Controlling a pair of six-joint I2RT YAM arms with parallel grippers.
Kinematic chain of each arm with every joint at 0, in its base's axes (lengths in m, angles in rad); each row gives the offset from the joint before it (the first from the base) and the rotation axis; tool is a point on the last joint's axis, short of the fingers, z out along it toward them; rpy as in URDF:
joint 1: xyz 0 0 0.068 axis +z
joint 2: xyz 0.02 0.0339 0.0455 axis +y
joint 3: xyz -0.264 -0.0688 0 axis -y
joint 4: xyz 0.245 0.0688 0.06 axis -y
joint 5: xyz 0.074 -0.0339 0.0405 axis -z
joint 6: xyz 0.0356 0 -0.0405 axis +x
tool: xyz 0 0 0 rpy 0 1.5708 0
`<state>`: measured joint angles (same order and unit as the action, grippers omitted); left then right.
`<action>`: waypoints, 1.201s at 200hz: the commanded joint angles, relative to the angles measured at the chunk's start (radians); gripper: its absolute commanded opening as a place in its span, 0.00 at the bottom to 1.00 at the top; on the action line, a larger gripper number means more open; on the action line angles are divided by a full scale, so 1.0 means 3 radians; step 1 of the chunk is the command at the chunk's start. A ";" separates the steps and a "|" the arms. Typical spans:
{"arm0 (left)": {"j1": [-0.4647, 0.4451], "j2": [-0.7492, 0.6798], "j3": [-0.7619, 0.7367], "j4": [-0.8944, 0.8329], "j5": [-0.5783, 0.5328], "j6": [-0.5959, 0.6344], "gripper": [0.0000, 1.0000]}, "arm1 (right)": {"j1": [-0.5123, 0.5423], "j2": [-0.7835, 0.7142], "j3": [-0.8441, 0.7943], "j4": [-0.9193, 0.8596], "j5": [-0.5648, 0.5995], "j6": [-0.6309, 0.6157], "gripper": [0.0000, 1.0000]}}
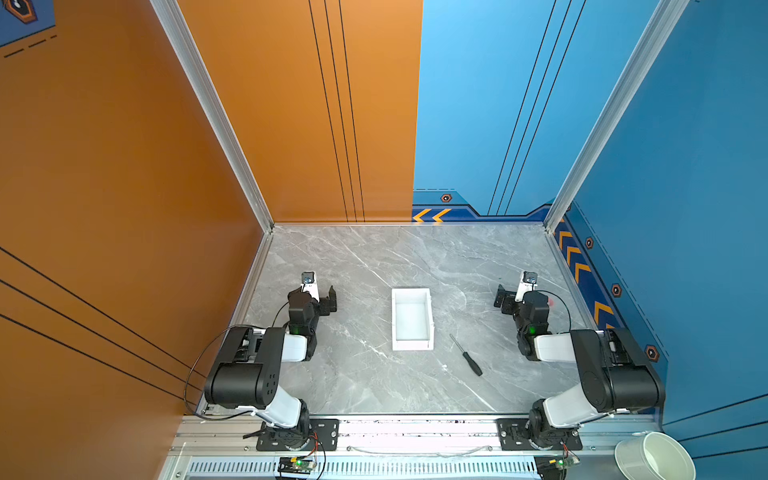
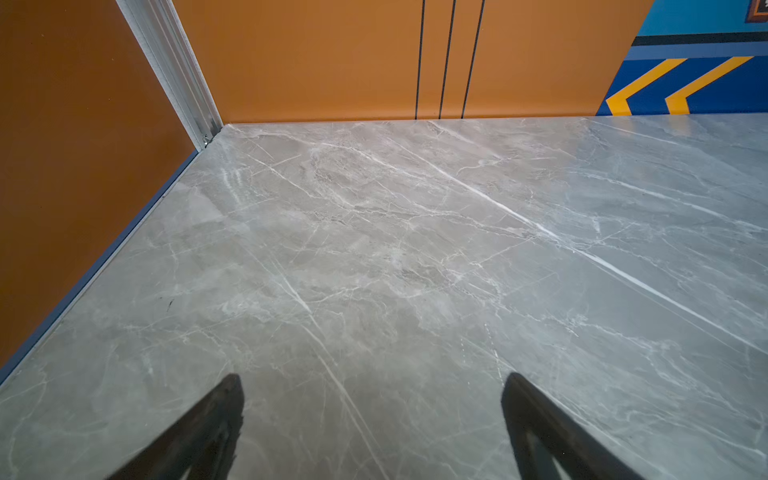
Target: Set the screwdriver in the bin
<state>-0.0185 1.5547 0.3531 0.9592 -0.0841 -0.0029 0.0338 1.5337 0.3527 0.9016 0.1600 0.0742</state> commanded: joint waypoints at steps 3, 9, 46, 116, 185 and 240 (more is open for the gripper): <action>0.0021 0.0035 0.0064 -0.0053 0.0081 0.0063 0.98 | 0.0023 0.0047 0.0062 0.0042 -0.0025 -0.0057 1.00; 0.0021 0.0038 0.0064 -0.0053 0.0081 0.0066 0.98 | 0.0020 0.0047 0.0062 0.0042 -0.0019 -0.0053 1.00; 0.0016 0.0037 0.0063 -0.0058 0.0076 0.0071 0.98 | 0.0022 0.0047 0.0062 0.0042 -0.0024 -0.0056 1.00; 0.0012 0.0039 0.0071 -0.0063 0.0066 0.0076 0.98 | 0.0020 0.0047 0.0062 0.0042 -0.0018 -0.0055 1.00; 0.0008 0.0041 0.0071 -0.0068 0.0066 0.0077 0.98 | 0.0020 0.0047 0.0059 0.0042 -0.0024 -0.0054 1.00; -0.0004 0.0033 0.0057 -0.0058 0.0092 0.0107 0.98 | 0.0017 0.0047 0.0058 0.0049 0.0071 -0.0040 1.00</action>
<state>-0.0189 1.5547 0.3550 0.9501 -0.0769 0.0116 0.0338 1.5341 0.3527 0.9016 0.1574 0.0738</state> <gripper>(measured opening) 0.978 0.999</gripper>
